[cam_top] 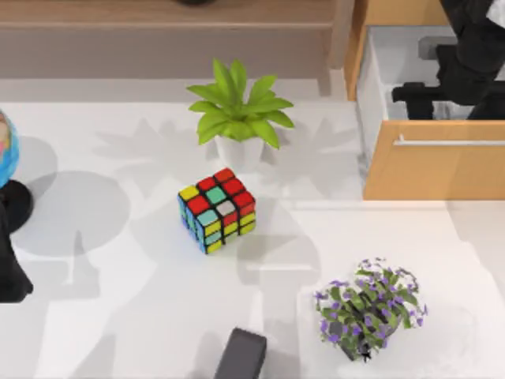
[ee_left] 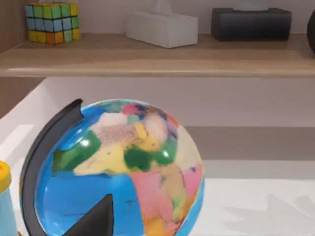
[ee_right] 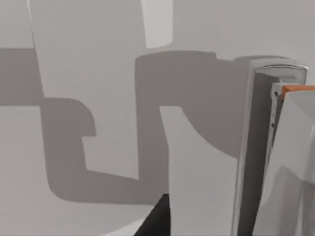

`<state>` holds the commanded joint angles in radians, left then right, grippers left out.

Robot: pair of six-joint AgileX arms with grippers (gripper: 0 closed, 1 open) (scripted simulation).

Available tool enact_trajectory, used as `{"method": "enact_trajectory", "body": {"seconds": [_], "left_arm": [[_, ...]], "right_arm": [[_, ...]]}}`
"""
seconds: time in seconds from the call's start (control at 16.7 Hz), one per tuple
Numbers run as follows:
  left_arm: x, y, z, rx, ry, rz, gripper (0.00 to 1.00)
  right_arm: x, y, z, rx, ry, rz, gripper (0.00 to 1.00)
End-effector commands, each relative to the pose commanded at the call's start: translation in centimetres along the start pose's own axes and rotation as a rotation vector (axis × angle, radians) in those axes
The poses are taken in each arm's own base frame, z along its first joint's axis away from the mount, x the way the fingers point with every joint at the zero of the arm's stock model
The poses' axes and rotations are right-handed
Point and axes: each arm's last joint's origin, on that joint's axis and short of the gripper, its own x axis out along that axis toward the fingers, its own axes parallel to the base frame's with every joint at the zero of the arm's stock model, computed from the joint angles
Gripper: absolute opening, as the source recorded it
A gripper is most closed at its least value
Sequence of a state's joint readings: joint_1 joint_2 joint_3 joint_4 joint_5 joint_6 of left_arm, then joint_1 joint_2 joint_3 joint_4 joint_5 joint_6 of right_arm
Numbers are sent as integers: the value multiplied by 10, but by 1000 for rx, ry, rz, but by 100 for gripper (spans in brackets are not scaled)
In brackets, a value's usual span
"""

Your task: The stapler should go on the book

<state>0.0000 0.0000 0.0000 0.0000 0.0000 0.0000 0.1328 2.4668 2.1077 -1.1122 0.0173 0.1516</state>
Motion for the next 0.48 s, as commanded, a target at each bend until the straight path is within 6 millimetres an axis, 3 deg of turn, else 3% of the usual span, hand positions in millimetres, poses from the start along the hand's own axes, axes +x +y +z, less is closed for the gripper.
{"method": "enact_trajectory", "body": {"seconds": [0.36, 0.48], "left_arm": [[0, 0, 0, 0, 0, 0, 100], [0, 0, 0, 0, 0, 0, 100]], "right_arm": [[0, 0, 0, 0, 0, 0, 2], [0, 0, 0, 0, 0, 0, 0]]}}
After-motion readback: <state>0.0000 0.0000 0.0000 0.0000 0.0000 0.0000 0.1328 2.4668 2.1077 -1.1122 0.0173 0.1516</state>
